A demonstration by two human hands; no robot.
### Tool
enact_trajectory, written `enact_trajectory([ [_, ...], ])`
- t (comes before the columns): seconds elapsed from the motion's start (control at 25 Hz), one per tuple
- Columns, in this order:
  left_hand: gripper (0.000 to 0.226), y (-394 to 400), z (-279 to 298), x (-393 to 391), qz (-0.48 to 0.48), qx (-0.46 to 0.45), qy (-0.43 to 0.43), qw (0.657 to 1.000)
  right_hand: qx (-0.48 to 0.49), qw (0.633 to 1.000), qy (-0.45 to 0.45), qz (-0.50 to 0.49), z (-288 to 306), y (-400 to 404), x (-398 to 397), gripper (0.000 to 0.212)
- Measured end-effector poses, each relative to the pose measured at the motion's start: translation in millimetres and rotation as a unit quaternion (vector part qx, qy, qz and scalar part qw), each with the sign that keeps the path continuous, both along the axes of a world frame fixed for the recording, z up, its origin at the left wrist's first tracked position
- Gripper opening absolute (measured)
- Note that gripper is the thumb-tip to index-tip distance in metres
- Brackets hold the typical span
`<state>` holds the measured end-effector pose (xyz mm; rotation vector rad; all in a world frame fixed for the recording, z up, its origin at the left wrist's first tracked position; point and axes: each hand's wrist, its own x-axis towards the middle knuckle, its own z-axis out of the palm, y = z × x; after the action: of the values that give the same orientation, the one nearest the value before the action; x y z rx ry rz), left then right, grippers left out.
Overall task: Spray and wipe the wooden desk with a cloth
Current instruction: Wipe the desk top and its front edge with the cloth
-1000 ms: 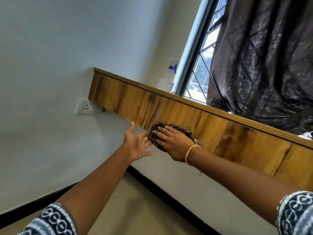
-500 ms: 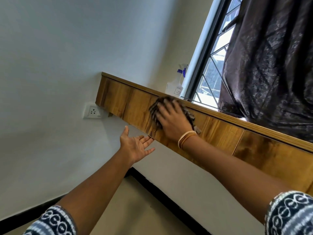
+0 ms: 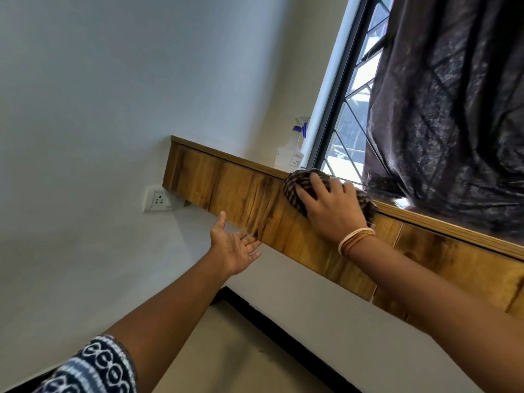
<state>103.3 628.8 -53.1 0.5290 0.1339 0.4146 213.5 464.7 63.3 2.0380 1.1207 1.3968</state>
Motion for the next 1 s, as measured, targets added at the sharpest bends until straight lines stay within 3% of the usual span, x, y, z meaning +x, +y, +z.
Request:
enact_trajectory([
  [0.2, 0.093, -10.6, 1.4, 3.4, 0.006, 0.041, 0.022, 0.999, 0.094, 0.995, 0.02, -0.008, 3.1, 21.8, -6.9, 0.053],
  [0.28, 0.079, -29.5, 2.1, 12.7, 0.069, 0.14, 0.096, 0.983, 0.101, 0.993, 0.054, 0.0, 4.2, 38.8, -15.0, 0.048],
  [0.32, 0.07, -42.5, 4.8, 17.6, 0.127, 0.224, 0.152, 0.954, 0.097, 0.993, 0.071, -0.002, 5.8, 38.2, -16.6, 0.045],
  [0.36, 0.066, -56.2, 9.0, 22.0, 0.196, 0.328, 0.205, 0.901, 0.102, 0.992, 0.073, -0.002, 8.3, 29.0, -15.2, 0.042],
  [0.44, 0.072, -85.1, 13.2, 31.2, 0.323, 0.54, 0.257, 0.734, 0.15, 0.986, 0.062, 0.023, 8.4, -14.3, -15.1, 0.035],
  [0.52, 0.078, -122.7, 20.3, 32.4, 0.409, 0.662, 0.225, 0.586, 0.211, 0.976, 0.007, 0.046, -4.6, -87.2, -9.5, 0.029],
  [0.68, 0.08, -178.5, 42.8, 23.8, 0.464, 0.783, 0.122, 0.395, 0.299, 0.949, -0.092, 0.037, -18.5, -210.6, 6.3, 0.019],
  [0.76, 0.081, -184.8, 48.2, 18.4, 0.465, 0.811, 0.119, 0.333, 0.329, 0.94, -0.089, 0.03, -18.5, -203.5, 7.2, 0.017],
  [0.88, 0.081, -189.7, 50.8, 19.2, 0.475, 0.813, 0.174, 0.29, 0.289, 0.952, -0.072, 0.072, -16.2, -165.9, 6.5, 0.02],
  [1.0, 0.074, -214.6, 58.8, 30.2, 0.482, 0.831, 0.143, 0.238, 0.225, 0.968, -0.049, 0.097, -5.1, -186.6, 11.2, 0.02],
])
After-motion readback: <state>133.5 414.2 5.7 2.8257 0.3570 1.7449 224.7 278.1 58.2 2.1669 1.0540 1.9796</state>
